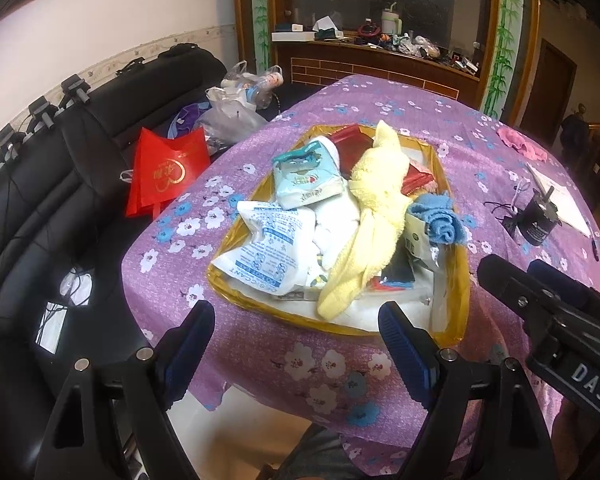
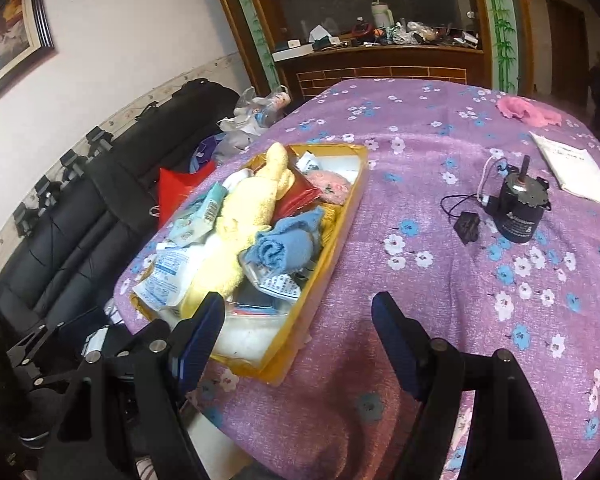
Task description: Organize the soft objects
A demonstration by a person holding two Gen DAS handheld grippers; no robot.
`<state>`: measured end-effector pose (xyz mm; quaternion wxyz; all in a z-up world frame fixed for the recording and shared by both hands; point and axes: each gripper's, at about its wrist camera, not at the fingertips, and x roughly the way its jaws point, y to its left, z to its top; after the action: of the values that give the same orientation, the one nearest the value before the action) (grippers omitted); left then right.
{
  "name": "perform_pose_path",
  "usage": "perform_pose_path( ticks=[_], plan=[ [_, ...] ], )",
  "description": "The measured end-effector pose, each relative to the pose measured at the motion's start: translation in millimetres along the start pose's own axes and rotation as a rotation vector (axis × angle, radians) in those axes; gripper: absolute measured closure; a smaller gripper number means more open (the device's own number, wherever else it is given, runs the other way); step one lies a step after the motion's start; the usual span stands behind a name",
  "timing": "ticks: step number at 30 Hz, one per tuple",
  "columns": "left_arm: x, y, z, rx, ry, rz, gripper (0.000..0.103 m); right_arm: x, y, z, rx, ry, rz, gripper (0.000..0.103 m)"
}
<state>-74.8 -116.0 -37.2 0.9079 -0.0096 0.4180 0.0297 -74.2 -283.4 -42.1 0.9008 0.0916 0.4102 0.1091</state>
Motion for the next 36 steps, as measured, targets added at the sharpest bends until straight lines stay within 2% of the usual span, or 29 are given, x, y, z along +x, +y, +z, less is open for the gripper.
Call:
perform_pose_path(
  ticks=[3,6,15,25,36],
  plan=[
    [-1.4,-0.4,-1.1,0.0,-0.004,0.005,0.015,0.0,0.1,-0.5,-0.008,-0.001,-0.01,0.028],
    [-2.4,-0.6,-2.1,0.0,-0.003,0.006,0.015,-3.7,4.7,-2.2,-0.038,-0.026,-0.066,0.028],
    [-5.0,-1.8,-1.8,0.007,-0.01,0.007,0.015,-8.8,9.3,-1.4,-0.068,-0.052,-0.103,0.028],
    [-1.3,-5.5,0.0,0.032,-0.012,0.023,0.015,-9.0,7.7,1.4,-0.053,-0.043,-0.073,0.028],
    [4.8,10.4,3.5,-0.009,-0.021,0.058,0.015,0.6,11.5,-0.4,-0.053,-0.02,-0.044,0.028]
  ],
)
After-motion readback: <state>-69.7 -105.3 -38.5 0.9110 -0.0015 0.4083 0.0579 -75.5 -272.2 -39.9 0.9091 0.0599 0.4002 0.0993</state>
